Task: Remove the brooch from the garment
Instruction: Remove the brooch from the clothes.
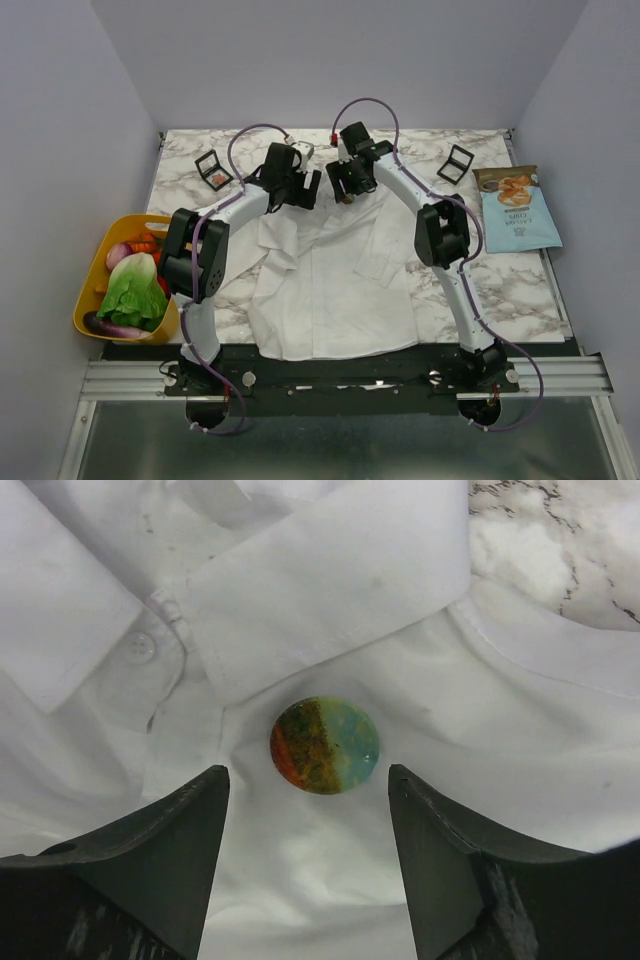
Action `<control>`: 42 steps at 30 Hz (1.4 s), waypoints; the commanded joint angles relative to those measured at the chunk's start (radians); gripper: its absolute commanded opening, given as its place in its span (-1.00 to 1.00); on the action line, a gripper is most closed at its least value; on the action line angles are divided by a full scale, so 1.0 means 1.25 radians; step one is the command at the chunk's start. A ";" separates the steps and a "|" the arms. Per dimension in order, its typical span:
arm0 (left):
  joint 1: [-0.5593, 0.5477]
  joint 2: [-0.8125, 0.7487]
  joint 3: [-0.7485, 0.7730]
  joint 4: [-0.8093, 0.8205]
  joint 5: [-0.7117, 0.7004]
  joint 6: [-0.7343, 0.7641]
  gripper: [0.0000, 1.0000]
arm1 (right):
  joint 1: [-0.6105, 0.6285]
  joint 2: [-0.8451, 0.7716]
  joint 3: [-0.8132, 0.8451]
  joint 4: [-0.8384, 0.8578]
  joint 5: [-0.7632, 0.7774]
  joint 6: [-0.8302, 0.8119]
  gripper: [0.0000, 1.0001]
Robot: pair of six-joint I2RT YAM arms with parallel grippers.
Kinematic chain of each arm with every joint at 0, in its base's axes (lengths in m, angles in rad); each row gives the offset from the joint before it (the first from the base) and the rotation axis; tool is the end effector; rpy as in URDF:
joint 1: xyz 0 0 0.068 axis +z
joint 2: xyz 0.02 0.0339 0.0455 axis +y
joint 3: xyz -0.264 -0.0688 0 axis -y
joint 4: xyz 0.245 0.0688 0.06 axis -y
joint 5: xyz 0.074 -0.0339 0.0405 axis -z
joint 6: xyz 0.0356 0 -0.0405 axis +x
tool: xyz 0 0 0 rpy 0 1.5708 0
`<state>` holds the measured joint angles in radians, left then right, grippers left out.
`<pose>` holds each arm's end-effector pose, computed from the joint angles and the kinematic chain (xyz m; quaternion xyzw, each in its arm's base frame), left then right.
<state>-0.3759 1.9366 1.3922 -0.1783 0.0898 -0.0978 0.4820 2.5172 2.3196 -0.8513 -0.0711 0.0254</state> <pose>0.4055 -0.1635 0.2121 0.1445 0.8992 -0.1362 0.3900 0.4780 0.2529 0.1836 -0.2275 0.9384 0.0980 0.2410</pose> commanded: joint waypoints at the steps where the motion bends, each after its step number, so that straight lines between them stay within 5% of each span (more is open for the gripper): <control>1: -0.001 -0.039 -0.023 0.032 0.019 -0.006 0.97 | -0.021 -0.038 -0.021 0.033 -0.082 0.024 0.47; 8: 0.000 -0.025 -0.026 0.033 0.025 -0.013 0.97 | -0.022 -0.011 0.021 0.013 0.007 0.001 0.47; 42: 0.004 -0.028 -0.029 0.035 0.021 -0.011 0.98 | 0.014 0.036 0.002 -0.021 0.046 -0.013 0.37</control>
<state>-0.3752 1.9308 1.3666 -0.1577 0.1032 -0.1097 0.4950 2.5313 2.3180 -0.8444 -0.0544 0.0238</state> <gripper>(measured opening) 0.988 0.714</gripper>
